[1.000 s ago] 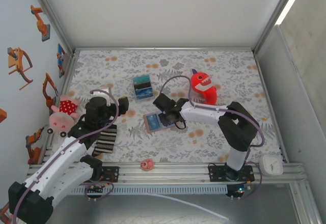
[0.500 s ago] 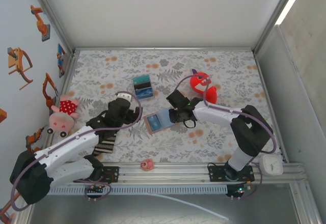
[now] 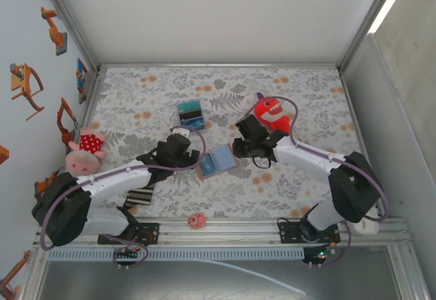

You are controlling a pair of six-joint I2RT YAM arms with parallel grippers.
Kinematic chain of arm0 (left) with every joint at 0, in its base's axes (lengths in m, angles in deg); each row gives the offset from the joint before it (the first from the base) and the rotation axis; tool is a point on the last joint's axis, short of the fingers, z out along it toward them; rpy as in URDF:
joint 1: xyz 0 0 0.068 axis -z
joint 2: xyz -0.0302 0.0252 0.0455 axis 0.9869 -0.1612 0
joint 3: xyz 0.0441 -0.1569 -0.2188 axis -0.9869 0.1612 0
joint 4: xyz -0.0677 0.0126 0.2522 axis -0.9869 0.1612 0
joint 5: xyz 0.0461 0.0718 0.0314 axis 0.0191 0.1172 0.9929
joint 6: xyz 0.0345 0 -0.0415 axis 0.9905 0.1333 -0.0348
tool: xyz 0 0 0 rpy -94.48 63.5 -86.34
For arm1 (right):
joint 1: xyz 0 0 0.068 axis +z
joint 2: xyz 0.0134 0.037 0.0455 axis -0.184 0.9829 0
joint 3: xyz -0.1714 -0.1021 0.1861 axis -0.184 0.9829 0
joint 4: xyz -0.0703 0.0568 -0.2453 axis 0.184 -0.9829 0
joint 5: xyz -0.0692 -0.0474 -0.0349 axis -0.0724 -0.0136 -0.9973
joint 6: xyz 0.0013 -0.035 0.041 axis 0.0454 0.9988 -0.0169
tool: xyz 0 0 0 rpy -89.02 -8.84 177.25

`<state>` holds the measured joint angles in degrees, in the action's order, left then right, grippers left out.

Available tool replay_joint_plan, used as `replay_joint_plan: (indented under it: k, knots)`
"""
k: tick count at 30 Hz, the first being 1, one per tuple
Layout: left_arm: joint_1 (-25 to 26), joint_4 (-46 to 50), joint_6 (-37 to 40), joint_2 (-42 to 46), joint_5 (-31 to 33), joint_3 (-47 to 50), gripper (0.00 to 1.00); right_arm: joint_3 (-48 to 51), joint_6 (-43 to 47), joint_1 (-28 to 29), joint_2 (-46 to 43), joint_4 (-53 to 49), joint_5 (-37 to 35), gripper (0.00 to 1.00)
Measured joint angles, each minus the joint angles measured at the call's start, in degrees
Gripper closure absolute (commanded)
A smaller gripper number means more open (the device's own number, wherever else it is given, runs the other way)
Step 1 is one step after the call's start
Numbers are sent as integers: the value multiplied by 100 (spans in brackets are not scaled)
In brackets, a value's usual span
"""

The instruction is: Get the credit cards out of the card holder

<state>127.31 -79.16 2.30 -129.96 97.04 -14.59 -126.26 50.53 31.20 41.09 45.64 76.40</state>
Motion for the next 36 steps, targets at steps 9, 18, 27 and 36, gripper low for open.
replay_joint_plan:
  k: [9, 18, 27, 36]
  knots:
    - [0, -363, -26, -592, -138, 66, 3, -7, -57, 0, 304, 407, 979, 83]
    - [0, -444, -92, -964, -232, 92, 3, -243, -149, 39, 938, 566, 1628, 83]
    - [0, -444, -92, -1069, -229, 98, 3, -581, -186, 190, 1357, 636, 1958, 78]
    - [0, -442, -90, -1082, -223, 98, 3, -715, -284, 214, 1751, 732, 2216, 78]
